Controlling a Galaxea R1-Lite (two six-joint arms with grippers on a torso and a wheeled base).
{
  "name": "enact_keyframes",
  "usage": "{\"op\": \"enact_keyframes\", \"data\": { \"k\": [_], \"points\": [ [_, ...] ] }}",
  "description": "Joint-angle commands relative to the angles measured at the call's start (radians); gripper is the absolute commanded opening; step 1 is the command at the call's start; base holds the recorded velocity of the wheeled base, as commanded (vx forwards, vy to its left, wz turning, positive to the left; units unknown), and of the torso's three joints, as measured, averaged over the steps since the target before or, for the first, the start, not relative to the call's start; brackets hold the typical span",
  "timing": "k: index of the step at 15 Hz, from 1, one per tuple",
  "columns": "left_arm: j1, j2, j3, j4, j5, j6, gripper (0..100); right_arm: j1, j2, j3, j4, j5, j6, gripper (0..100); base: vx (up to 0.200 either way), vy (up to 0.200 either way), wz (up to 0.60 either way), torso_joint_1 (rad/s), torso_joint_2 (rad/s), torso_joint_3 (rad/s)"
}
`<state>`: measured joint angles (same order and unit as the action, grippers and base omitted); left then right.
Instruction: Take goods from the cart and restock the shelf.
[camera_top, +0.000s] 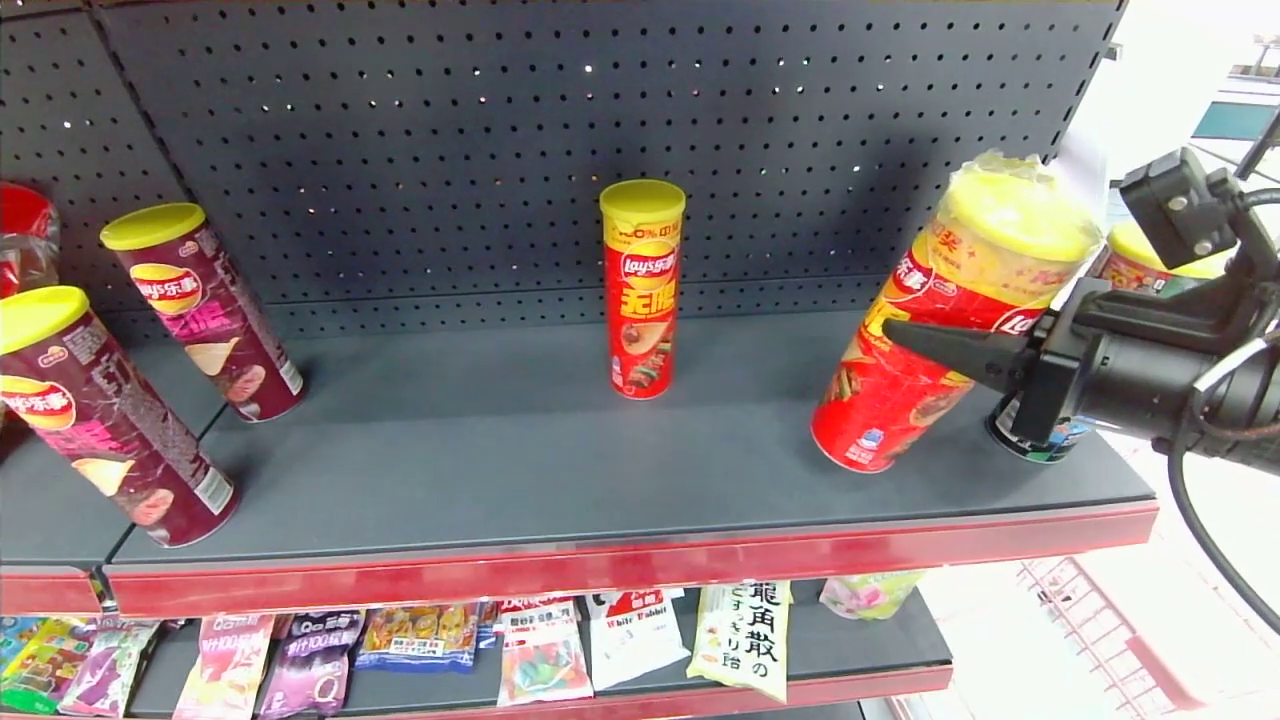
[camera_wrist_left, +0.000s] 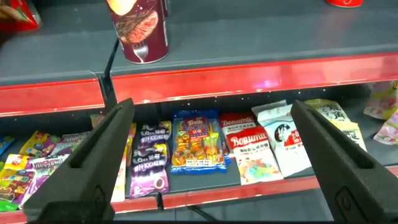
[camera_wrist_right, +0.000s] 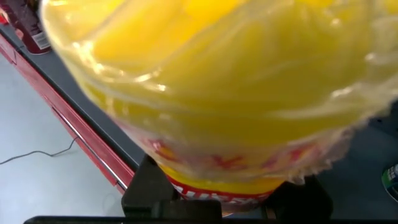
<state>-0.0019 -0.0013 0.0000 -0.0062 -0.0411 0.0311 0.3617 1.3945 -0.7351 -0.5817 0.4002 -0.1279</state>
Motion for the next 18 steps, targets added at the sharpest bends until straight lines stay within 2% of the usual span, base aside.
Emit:
{"op": "enact_keyframes", "data": {
  "k": [1, 7, 8, 9, 10, 11, 12, 13, 14, 15, 17, 18],
  "points": [
    [-0.001, 0.001, 0.0, 0.002, 0.001, -0.003, 100, 0.003, 0.0, 0.006, 0.0, 0.0, -0.003, 0, 0.0, 0.0, 0.0, 0.0, 0.0, 0.0],
    [-0.007, 0.018, 0.0, 0.0, 0.0, -0.002, 100, 0.005, 0.023, 0.01, -0.001, 0.003, -0.004, 0, 0.0, 0.0, 0.0, 0.0, 0.0, 0.0],
    [-0.007, 0.015, 0.0, -0.003, -0.013, 0.02, 100, 0.011, 0.028, 0.01, -0.004, 0.003, -0.01, 0, 0.0, 0.0, 0.0, 0.0, 0.0, 0.0],
    [-0.006, 0.01, -0.015, -0.008, -0.053, 0.056, 100, 0.011, 0.031, 0.005, -0.004, 0.003, -0.01, 0, 0.0, 0.0, 0.0, 0.0, 0.0, 0.0],
    [-0.007, 0.049, -0.078, -0.008, -0.082, 0.058, 100, 0.013, 0.041, 0.0, -0.004, 0.003, -0.012, 0, 0.0, 0.0, 0.0, 0.0, 0.0, 0.0],
    [-0.007, 0.268, -0.279, -0.006, -0.105, 0.036, 100, 0.014, 0.054, -0.01, -0.004, 0.0, -0.013, 0, 0.0, 0.0, 0.0, 0.0, 0.0, 0.0],
    [-0.021, 0.342, -0.365, -0.008, -0.138, 0.015, 100, 0.016, 0.066, -0.017, -0.004, 0.0, -0.018, 0, 0.0, 0.0, 0.0, 0.0, 0.0, 0.0],
    [-0.049, 0.425, -0.426, -0.006, -0.221, 0.026, 100, 0.022, 0.07, -0.017, -0.006, -0.001, -0.035, 0, 0.0, 0.0, 0.0, 0.0, 0.0, 0.0],
    [-0.052, 0.512, -0.459, -0.011, -0.267, 0.073, 100, 0.022, 0.069, -0.017, -0.009, -0.004, -0.036, 0, 0.0, 0.0, 0.0, 0.0, 0.0, 0.0],
    [-0.055, 0.615, -0.518, -0.011, -0.284, 0.125, 100, 0.022, 0.061, -0.018, -0.009, -0.006, -0.036, 0, 0.0, 0.0, 0.0, 0.0, 0.0, 0.0],
    [-0.079, 0.814, -0.687, -0.011, -0.316, 0.153, 100, 0.023, 0.063, -0.027, -0.009, -0.009, -0.035, 0, 0.0, 0.0, 0.0, 0.0, 0.0, 0.0],
    [-0.119, 0.929, -0.788, -0.011, -0.318, 0.153, 100, 0.023, 0.07, -0.035, -0.007, -0.021, -0.035, 0, 0.0, 0.0, 0.0, 0.0, 0.0, 0.0]
  ]
}}
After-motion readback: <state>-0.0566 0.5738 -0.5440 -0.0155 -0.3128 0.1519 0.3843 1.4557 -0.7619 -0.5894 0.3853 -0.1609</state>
